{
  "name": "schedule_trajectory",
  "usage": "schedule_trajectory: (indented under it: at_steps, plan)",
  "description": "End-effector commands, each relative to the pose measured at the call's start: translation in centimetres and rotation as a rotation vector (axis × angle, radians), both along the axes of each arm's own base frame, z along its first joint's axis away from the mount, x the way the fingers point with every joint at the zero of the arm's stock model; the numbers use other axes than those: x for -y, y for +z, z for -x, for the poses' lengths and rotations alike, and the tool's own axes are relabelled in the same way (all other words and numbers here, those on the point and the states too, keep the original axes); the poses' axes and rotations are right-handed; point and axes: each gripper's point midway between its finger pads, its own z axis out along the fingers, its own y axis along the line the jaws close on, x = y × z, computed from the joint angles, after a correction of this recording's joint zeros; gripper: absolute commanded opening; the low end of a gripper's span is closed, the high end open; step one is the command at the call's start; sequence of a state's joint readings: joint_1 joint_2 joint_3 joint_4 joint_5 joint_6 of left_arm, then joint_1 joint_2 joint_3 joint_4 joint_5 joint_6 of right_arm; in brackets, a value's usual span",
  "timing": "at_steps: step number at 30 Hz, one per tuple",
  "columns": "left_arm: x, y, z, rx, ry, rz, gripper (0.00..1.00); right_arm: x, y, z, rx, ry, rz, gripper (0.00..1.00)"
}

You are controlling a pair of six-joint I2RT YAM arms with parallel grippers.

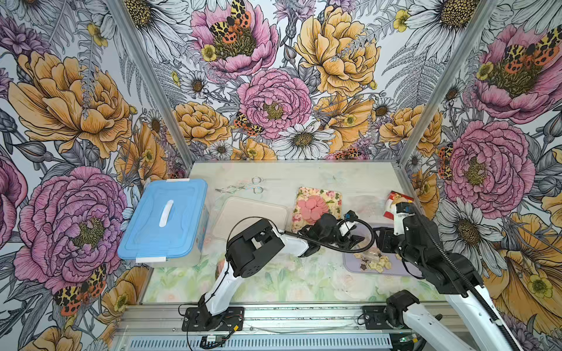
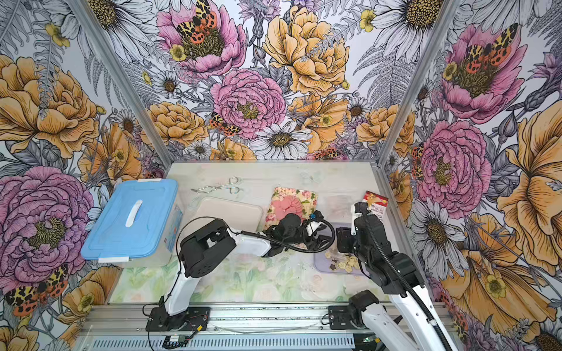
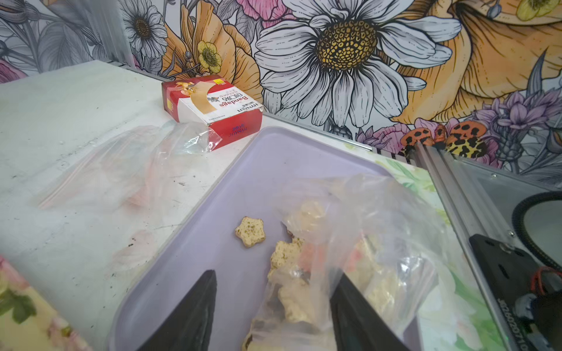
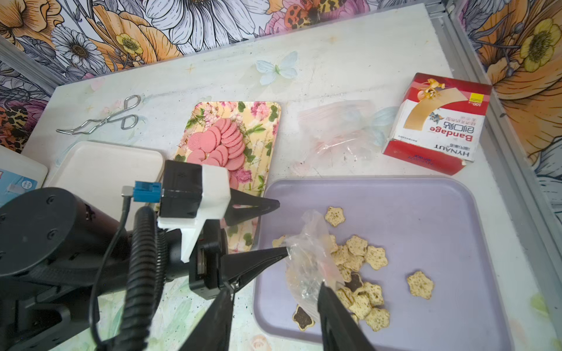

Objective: Pour cookies out of the ziploc bag
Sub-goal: 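Pour the cookies out of the ziploc bag onto the tray, then pick up the ziploc bag from the tray.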

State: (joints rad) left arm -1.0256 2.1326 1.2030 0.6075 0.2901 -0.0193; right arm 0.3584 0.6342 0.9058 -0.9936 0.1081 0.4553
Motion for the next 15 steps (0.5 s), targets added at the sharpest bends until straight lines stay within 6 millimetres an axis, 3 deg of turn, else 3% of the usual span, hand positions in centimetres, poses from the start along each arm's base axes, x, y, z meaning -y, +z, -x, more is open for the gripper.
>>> schedule_trajectory:
  at_steps: [1, 8, 15]
  plan:
    - [-0.3, 2.1, 1.1, 0.062, -0.014, 0.016, 0.61, 0.0, 1.1, -0.1, 0.054, -0.009, -0.028, 0.49]
    - [1.3, 0.9, 3.0, -0.022, -0.046, -0.011, 0.58, 0.0, 1.6, 0.2, 0.077, -0.003, -0.036, 0.52]
    - [1.9, -1.4, 6.7, 0.000, -0.134, -0.103, 0.59, -0.1, 1.6, 0.1, 0.084, 0.005, -0.037, 0.54]
